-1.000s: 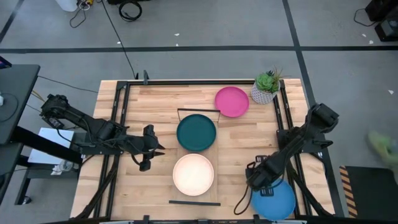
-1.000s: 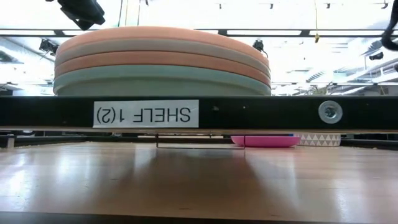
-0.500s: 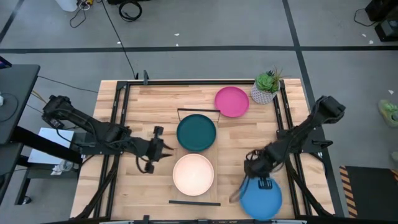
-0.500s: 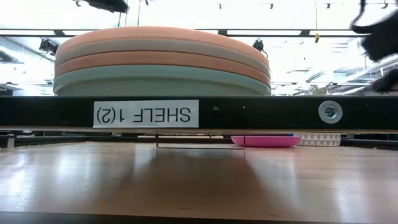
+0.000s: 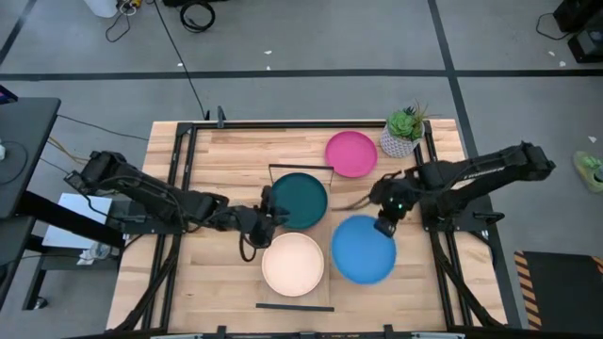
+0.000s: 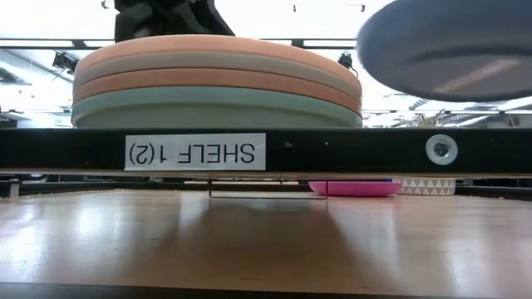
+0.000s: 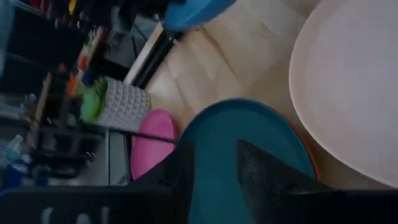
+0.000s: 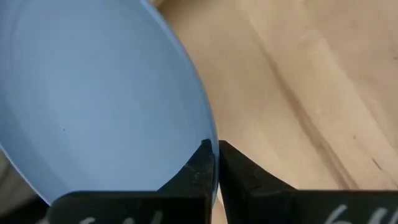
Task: Place and stack plates onto a shelf
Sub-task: Stack the light blue plate on top of the dark blue plate on the shelf
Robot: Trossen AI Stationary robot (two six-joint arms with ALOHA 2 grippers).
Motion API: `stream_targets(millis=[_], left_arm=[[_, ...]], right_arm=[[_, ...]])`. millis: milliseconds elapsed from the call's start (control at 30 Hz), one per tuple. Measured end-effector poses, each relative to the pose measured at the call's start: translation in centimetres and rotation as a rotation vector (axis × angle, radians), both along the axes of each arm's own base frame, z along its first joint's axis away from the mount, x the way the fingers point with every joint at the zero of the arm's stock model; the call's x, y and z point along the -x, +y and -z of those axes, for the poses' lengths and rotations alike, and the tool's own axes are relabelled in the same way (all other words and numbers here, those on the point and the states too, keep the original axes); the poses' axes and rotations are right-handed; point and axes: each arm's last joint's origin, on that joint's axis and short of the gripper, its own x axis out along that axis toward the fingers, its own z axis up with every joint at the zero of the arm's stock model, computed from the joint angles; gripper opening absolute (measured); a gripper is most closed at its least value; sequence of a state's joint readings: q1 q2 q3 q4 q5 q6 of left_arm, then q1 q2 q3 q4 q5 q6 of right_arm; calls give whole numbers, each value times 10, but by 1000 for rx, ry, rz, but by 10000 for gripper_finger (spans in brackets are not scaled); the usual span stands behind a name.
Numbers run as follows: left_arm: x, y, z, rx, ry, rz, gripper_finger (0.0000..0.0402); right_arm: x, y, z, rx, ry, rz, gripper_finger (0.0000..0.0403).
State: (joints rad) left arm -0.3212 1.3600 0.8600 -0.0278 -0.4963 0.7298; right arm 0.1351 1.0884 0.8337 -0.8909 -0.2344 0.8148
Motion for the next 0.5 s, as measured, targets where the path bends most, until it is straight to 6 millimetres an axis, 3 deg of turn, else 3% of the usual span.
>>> stream_targets(millis=[133, 300, 500], left_arm=[[-11, -8, 10, -118, -7, 41, 166], [-23, -20, 12, -374, -73, 56, 218], [-30, -35, 15, -540, -102, 152, 233]], right_arm=[[-3, -15, -3, -25, -24, 123, 15], [-15, -25, -7, -85, -134, 151, 18], [-24, -30, -3, -84, -150, 139, 17]])
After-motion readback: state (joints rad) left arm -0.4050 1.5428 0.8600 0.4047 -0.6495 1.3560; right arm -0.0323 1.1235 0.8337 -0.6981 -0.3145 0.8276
